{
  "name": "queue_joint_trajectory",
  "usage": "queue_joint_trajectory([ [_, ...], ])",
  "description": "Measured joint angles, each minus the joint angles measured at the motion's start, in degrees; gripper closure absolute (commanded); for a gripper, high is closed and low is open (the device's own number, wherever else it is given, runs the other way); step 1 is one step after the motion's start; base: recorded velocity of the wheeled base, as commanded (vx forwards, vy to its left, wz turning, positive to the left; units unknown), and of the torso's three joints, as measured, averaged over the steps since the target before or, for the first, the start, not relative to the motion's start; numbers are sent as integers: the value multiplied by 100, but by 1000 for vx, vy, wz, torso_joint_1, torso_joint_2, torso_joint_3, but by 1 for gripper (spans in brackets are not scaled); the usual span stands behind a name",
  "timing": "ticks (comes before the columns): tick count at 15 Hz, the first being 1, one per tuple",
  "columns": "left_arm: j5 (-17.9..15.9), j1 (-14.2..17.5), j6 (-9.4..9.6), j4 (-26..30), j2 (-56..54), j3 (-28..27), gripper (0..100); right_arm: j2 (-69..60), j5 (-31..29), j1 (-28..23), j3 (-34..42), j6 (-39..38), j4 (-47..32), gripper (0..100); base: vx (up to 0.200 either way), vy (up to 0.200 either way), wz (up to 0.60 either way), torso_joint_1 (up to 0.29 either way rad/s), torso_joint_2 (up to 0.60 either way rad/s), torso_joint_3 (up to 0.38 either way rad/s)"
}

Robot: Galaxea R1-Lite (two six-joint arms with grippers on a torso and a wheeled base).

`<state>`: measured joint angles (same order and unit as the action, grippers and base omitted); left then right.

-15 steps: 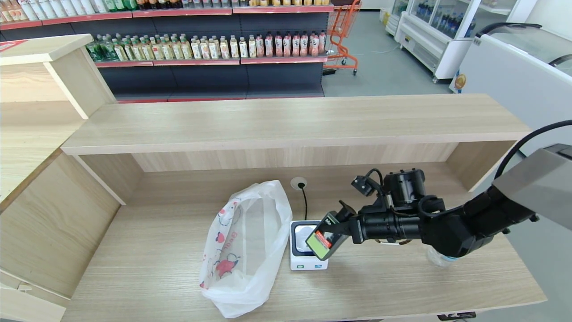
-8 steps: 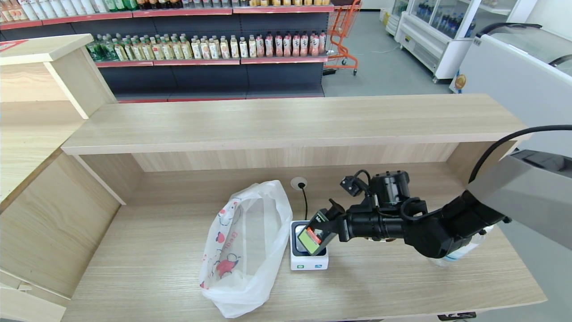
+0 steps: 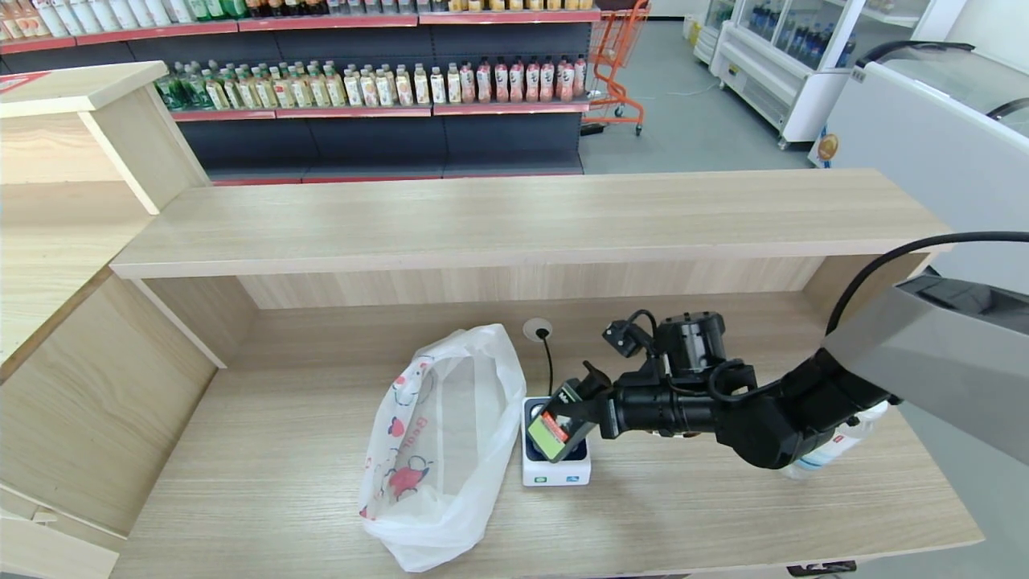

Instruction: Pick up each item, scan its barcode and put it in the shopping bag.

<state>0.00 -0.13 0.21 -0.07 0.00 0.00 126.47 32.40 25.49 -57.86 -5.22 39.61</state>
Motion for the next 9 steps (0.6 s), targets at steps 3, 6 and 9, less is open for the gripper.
queue_joint_trajectory([
  [3,0,-2,-2,0,0,0,0,-157,-22,-63,23,-26,-48,100,0,0,0,0,0,0],
  [6,0,-2,-2,0,0,0,0,-817,-809,-122,122,22,-48,100,0,0,0,0,0,0],
  [9,0,-2,-2,0,0,0,0,-1977,-1431,-289,561,308,-23,100,0,0,0,0,0,0],
])
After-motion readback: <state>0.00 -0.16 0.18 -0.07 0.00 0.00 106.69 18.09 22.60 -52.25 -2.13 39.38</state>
